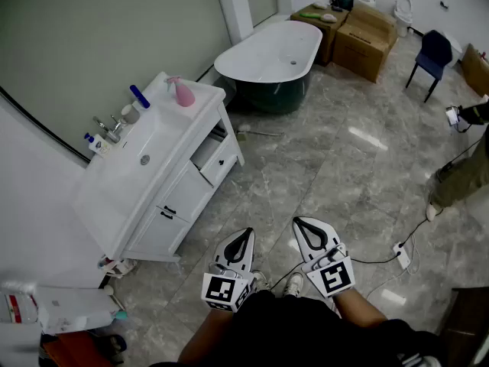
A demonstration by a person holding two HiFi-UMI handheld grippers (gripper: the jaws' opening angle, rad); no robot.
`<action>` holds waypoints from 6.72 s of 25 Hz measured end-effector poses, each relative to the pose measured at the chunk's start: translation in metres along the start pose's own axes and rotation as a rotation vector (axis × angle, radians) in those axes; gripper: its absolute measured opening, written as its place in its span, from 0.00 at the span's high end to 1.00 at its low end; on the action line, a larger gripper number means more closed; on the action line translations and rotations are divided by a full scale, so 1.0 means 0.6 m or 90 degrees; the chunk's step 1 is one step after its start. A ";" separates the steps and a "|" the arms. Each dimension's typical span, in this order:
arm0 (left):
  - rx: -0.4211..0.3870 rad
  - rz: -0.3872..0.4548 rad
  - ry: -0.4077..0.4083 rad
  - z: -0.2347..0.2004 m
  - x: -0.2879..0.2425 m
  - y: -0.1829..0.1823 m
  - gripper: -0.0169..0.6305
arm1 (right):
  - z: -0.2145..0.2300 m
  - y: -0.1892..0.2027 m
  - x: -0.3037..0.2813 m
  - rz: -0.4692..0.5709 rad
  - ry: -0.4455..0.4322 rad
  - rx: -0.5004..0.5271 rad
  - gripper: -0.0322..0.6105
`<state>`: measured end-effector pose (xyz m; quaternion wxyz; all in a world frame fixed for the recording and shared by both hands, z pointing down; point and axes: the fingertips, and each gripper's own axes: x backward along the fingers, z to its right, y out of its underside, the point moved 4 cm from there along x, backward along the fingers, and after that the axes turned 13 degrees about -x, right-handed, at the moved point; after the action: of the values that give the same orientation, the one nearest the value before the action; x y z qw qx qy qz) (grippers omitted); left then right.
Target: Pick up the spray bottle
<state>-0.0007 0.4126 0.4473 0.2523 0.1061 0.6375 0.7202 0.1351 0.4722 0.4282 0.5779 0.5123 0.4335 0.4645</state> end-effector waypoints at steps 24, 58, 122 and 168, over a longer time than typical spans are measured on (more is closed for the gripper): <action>0.015 0.013 -0.021 -0.088 0.055 0.021 0.98 | -0.076 -0.006 -0.067 0.008 0.005 -0.005 0.95; 0.031 0.008 -0.043 -0.259 -0.026 0.058 0.98 | -0.048 0.020 -0.286 -0.015 -0.004 -0.033 0.03; 0.057 -0.032 -0.211 -0.931 -0.369 0.133 0.98 | 0.115 0.060 -1.109 -0.116 -0.125 -0.008 0.05; 0.124 -0.089 -0.349 -1.106 -0.400 0.200 0.98 | 0.153 0.184 -1.395 -0.235 -0.107 -0.015 0.55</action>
<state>-0.1388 -0.2880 0.4953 0.4528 0.2762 0.6174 0.5810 0.0529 -0.3616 0.5683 0.6934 0.4544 0.4646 0.3113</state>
